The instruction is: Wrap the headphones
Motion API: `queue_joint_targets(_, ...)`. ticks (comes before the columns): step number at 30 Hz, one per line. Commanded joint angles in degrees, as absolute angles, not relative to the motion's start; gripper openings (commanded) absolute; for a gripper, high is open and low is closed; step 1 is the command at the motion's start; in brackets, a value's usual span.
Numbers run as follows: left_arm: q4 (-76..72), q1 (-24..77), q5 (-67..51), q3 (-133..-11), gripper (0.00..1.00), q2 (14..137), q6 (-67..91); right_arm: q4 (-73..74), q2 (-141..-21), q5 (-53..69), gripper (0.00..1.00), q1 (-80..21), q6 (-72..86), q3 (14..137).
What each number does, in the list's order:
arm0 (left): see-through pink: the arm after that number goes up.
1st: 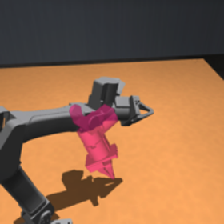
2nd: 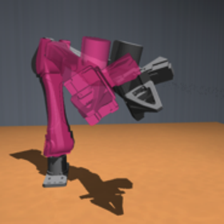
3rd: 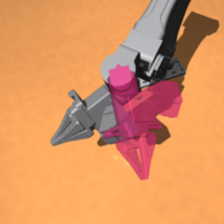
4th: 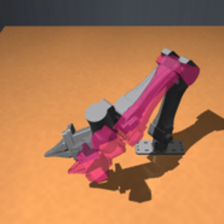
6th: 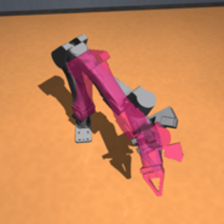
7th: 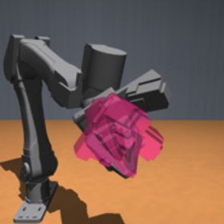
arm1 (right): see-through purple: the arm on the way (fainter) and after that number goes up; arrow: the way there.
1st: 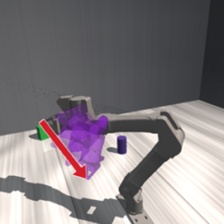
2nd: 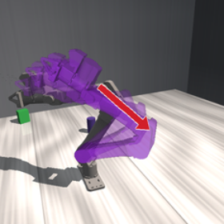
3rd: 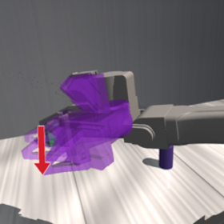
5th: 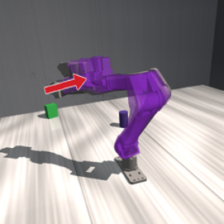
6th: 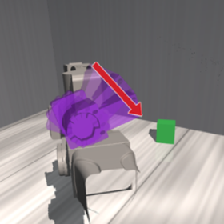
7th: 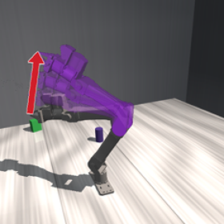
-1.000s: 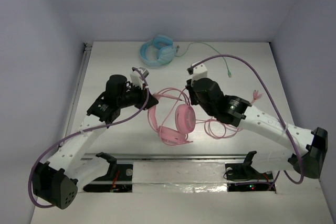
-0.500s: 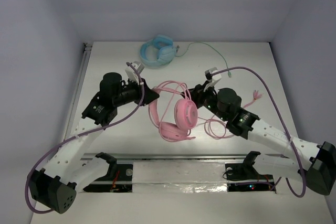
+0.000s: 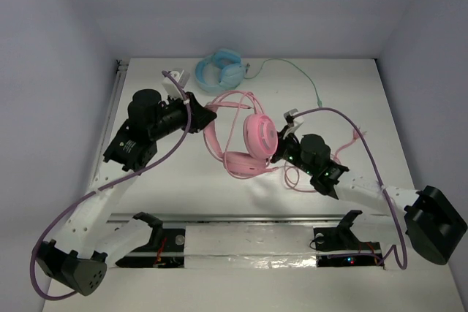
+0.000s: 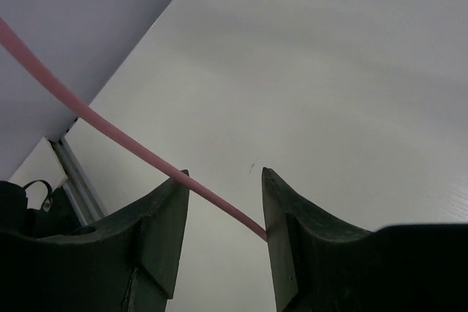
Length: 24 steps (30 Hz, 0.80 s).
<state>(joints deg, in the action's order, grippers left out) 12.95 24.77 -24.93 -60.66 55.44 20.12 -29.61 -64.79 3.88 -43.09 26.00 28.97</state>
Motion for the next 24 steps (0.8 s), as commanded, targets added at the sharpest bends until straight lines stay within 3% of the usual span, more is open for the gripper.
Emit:
queue_joint_targets(1,9.23,25.14,-23.12,-66.27,0.0,54.58,25.3,-38.39,-66.09,4.75,0.5,-43.07,30.23,26.73)
queue_joint_targets(11,2.65,24.61,-23.64,-67.85,0.0,55.19,31.37,-44.98,-70.92,4.83,0.51,-43.07,36.47,22.24)
queue_joint_targets(24,-10.9,20.4,-25.14,-61.08,0.0,53.61,44.65,-59.86,-78.31,8.97,0.54,-43.07,42.63,14.33)
